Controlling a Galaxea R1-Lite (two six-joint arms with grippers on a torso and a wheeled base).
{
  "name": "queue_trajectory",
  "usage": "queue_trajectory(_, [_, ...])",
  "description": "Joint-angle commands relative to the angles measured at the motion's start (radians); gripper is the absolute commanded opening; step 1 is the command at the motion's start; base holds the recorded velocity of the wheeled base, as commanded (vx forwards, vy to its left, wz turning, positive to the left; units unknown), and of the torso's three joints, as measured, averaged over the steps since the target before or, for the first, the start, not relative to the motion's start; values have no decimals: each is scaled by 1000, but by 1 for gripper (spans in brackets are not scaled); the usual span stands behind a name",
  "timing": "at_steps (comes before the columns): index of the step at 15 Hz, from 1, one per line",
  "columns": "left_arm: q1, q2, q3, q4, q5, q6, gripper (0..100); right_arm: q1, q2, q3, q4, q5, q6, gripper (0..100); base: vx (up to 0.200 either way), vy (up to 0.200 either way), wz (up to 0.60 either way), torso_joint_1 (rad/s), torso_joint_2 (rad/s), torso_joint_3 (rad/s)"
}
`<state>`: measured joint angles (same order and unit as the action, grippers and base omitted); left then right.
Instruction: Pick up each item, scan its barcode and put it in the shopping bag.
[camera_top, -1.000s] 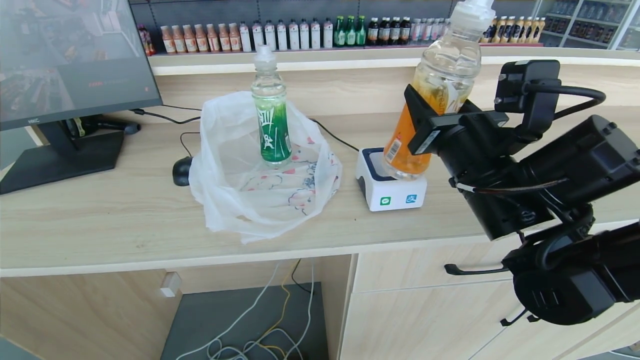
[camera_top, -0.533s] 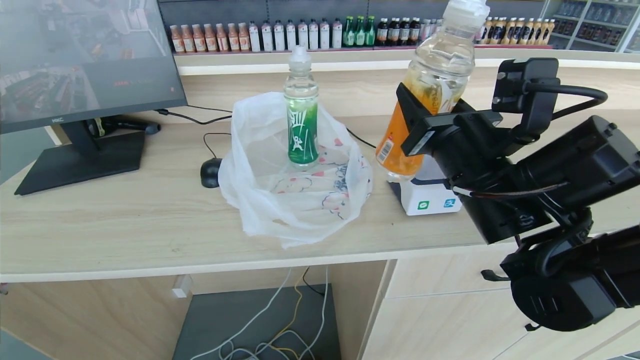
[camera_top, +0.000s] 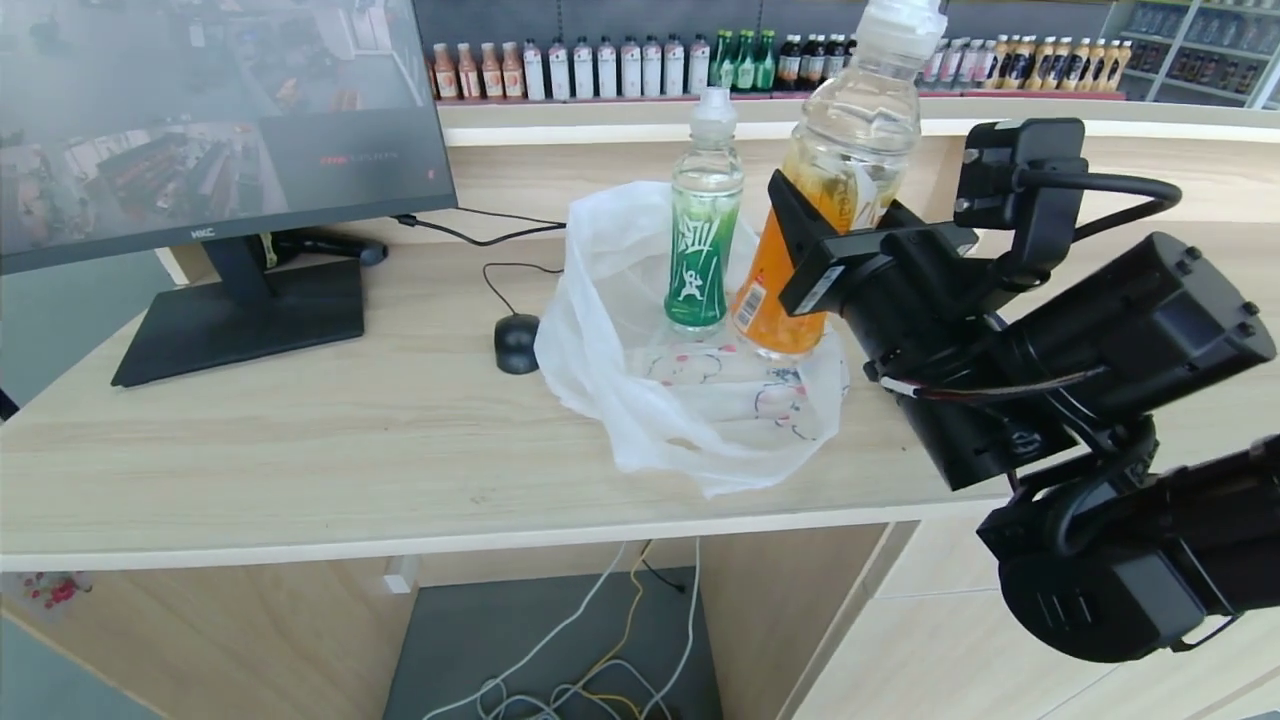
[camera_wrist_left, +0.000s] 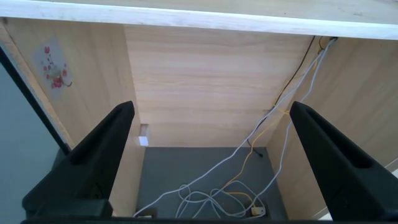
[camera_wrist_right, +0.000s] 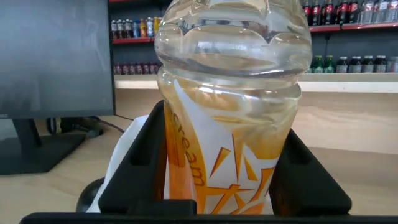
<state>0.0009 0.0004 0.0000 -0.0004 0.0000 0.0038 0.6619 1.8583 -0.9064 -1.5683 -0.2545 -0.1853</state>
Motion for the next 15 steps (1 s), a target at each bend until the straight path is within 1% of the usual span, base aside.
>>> queue_trajectory(1, [1, 0, 0, -1, 0, 1, 100, 10, 55, -40, -3, -3, 3, 0, 0, 0, 0, 0, 0, 0])
queue_trajectory(7, [1, 0, 0, -1, 0, 1, 100, 5, 148, -112, -3, -2, 14, 0, 0, 0, 0, 0, 0, 0])
queue_trajectory(12, [1, 0, 0, -1, 0, 1, 100, -24, 211, -143, -3, -2, 20, 0, 0, 0, 0, 0, 0, 0])
queue_trajectory(15, [1, 0, 0, -1, 0, 1, 100, -24, 249, -175, -3, 0, 18, 0, 0, 0, 0, 0, 0, 0])
